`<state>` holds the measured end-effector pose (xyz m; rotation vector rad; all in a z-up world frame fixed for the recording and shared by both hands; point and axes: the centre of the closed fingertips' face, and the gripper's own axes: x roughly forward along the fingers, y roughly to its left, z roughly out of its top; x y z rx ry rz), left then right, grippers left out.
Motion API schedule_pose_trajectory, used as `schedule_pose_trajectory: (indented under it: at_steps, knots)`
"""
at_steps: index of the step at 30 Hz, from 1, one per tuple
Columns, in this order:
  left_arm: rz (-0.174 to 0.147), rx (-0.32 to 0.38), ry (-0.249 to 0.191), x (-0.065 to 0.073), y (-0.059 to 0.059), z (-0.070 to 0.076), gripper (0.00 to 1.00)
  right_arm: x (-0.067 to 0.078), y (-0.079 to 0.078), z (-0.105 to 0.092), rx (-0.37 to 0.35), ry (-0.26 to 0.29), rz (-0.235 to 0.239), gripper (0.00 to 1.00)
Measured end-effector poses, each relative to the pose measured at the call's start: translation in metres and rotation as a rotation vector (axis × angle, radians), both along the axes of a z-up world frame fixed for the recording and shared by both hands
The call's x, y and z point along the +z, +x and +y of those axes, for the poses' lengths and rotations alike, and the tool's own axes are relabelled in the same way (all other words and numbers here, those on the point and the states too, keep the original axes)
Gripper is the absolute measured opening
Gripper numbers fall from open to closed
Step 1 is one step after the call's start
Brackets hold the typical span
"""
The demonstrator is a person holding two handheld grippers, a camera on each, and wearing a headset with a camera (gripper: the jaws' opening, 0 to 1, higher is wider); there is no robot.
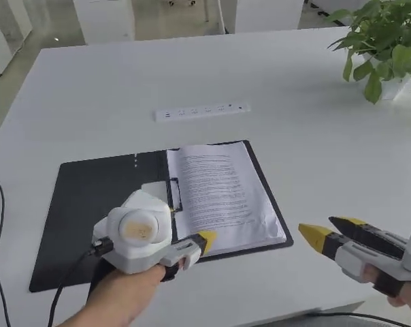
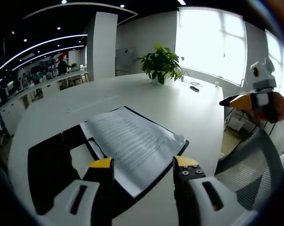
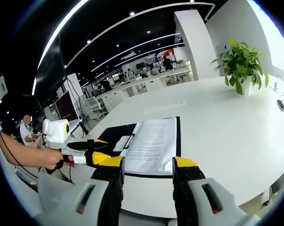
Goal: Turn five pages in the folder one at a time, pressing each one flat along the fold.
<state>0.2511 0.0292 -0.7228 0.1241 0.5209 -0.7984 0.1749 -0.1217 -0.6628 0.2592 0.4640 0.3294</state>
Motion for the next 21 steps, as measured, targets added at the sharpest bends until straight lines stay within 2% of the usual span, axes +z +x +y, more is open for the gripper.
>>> schedule_pose_trajectory:
  at_steps: [5,14,21]
  knots:
    - [-0.012,-0.019,0.004,-0.005,0.006,-0.017,0.50,-0.003,-0.001,-0.003,-0.013,0.004,0.008,0.39]
    - [-0.003,-0.045,0.023,-0.023,0.011,-0.043,0.51,-0.007,-0.004,-0.007,-0.041,0.014,0.018,0.39]
    - [-0.023,-0.053,0.023,-0.030,0.017,-0.061,0.53,-0.012,-0.004,-0.009,-0.055,0.021,0.026,0.38]
